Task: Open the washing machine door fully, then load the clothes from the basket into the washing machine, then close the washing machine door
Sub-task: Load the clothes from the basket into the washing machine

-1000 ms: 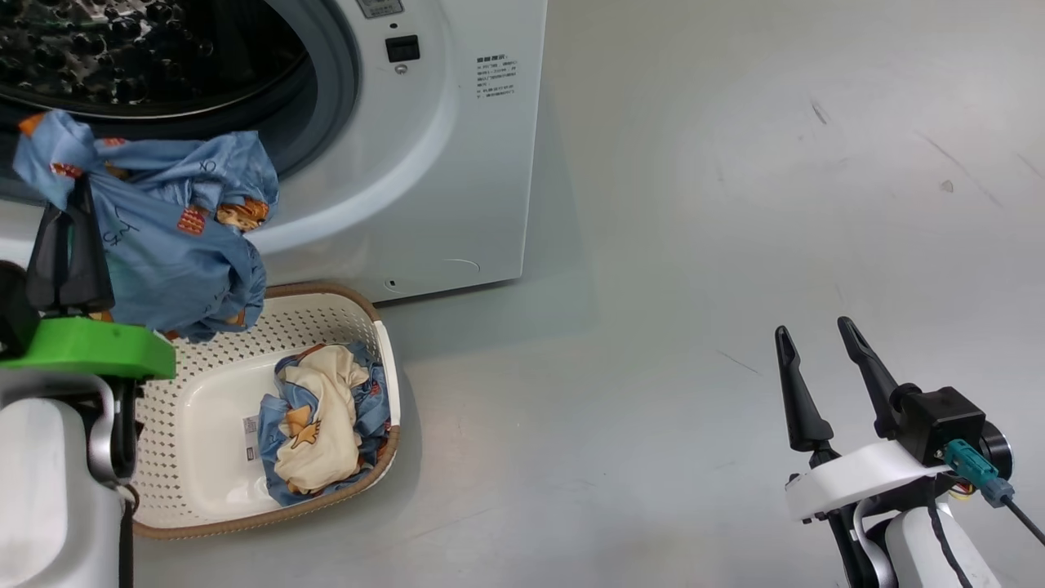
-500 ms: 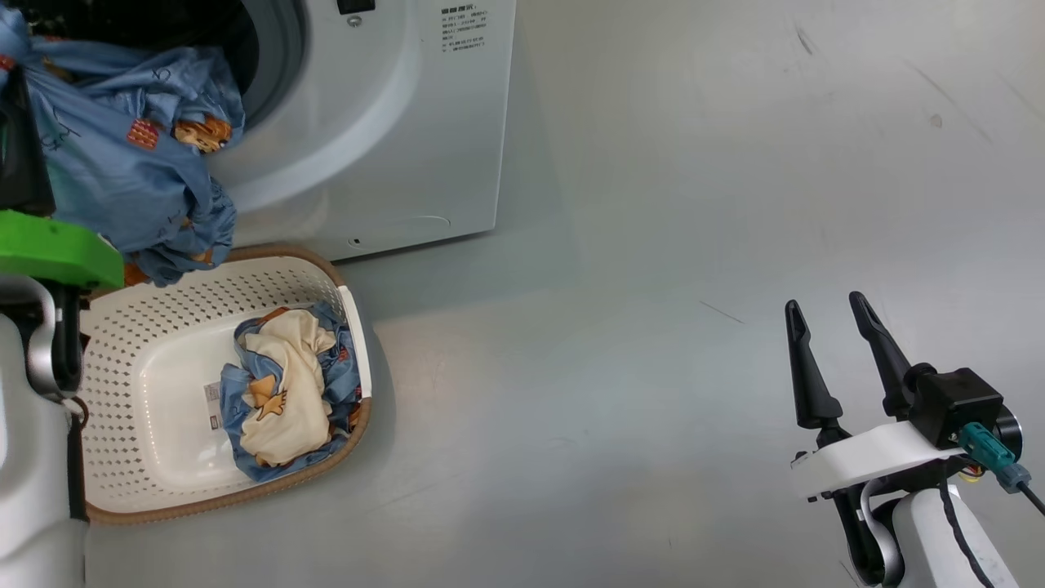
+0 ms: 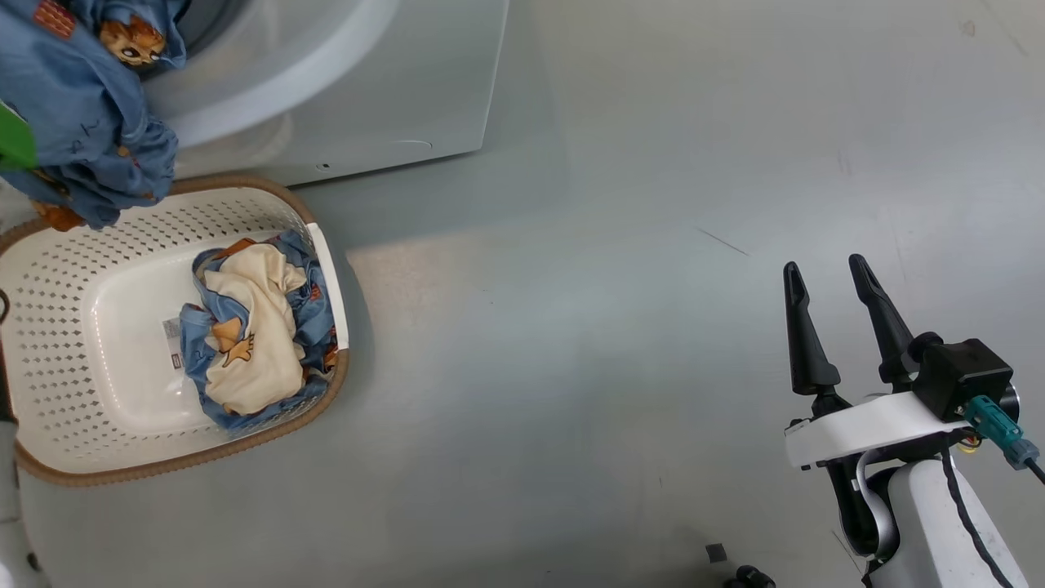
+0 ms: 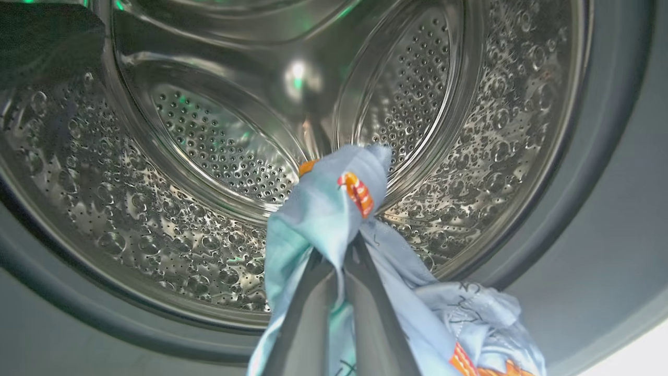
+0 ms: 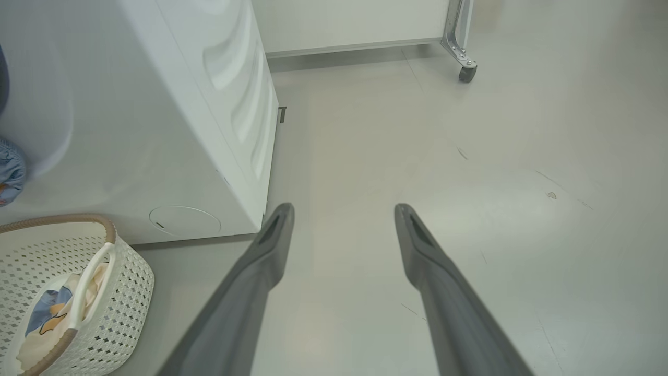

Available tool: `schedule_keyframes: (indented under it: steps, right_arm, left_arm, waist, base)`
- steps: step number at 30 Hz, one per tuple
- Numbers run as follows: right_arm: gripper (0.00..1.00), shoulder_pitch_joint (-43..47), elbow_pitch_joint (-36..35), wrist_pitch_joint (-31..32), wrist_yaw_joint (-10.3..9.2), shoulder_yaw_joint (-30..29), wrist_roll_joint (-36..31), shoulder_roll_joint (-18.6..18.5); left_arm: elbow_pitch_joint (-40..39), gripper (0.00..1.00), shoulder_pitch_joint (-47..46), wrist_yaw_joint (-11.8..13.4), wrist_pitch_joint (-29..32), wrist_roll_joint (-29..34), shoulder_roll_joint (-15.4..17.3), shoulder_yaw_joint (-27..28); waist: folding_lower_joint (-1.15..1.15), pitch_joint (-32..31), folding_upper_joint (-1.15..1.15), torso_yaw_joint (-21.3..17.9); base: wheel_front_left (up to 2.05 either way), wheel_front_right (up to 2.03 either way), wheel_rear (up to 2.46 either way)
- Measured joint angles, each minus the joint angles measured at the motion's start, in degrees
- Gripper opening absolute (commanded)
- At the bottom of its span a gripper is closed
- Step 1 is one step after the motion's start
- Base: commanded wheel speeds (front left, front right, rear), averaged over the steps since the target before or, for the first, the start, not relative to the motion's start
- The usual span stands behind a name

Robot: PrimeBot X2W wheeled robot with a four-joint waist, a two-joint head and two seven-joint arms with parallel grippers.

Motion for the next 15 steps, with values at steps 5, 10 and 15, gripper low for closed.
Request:
schedule_keyframes:
  steps: [5, 10, 15]
  right_arm:
    - [1.0, -0.9, 0.0, 0.0, 0.0, 0.0, 0.2, 0.2]
    - [1.0, -1.1, 0.1, 0.0, 0.0, 0.3, 0.3, 0.4]
    - [1.0, -1.9, 0.2, 0.0, 0.0, 0.6, 0.4, 0.5]
  left_arm:
    - [1.8, 0.0, -4.7, 0.0, 2.7, -0.2, 1.0, -0.5]
    - [3.4, 0.0, -9.3, 0.0, 5.3, -0.6, 1.6, -2.2]
    - [5.3, 0.0, -13.8, 0.0, 8.6, -1.2, 1.6, -4.5]
  waist:
    - [0.0, 3.0, 0.0, -0.2]
    - [0.0, 5.5, 0.0, -0.3]
    - [0.0, 7.6, 0.0, -0.4]
  base:
    - [0.0, 0.0, 0.0]
    - [0.0, 0.0, 0.0]
    - [0.0, 0.0, 0.0]
